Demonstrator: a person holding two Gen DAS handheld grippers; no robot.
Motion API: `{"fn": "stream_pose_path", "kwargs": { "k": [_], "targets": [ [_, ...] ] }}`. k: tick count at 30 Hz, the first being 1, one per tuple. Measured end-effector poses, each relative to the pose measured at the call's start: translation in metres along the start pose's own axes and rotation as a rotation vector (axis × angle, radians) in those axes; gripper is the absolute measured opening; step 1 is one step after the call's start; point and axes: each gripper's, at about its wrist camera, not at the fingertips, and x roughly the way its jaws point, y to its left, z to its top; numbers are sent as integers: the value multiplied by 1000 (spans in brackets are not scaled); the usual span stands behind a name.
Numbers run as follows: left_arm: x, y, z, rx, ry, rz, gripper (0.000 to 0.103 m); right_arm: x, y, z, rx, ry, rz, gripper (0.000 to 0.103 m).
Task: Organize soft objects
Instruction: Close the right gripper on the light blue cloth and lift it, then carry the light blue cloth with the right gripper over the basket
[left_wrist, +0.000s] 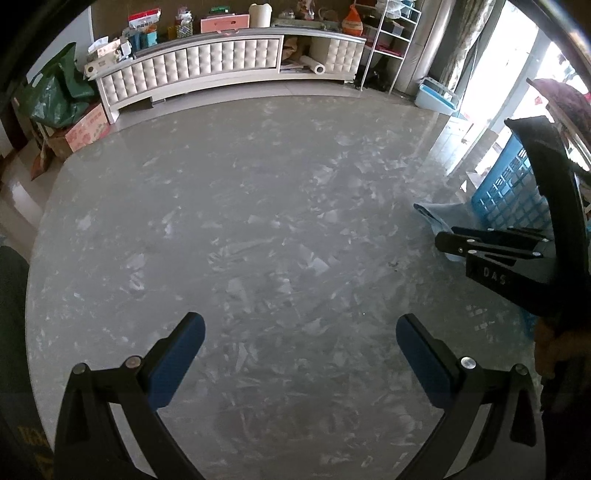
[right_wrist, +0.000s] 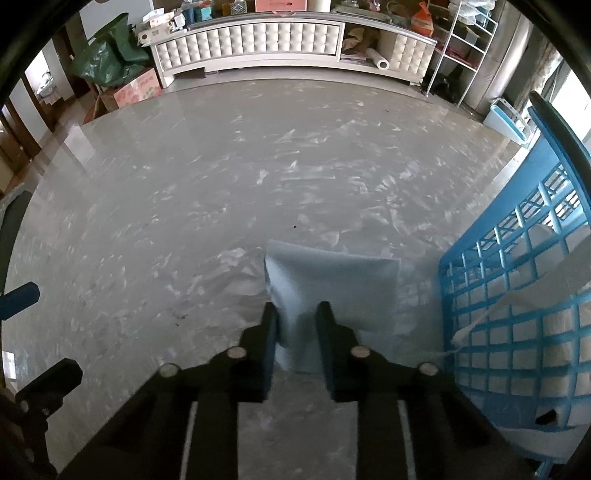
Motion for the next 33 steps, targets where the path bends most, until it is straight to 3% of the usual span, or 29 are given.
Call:
{"fn": "stream_pose_path", "kwargs": {
  "k": [5, 13, 20, 33],
  "targets": [
    [-9, 5, 1, -19, -20, -2, 103, -1, -1, -3, 5, 4, 14, 7],
    [-23, 6, 1, -48, -46, -3, 103, -23, 6, -7, -17, -20, 86, 6],
    [-46, -9, -3, -21, -63, 11, 103, -68, 2, -17, -30, -61, 171, 6],
    [-127, -66, -1, 36, -136, 21, 103, -156, -30, -38, -11, -184, 306, 6]
  ]
}}
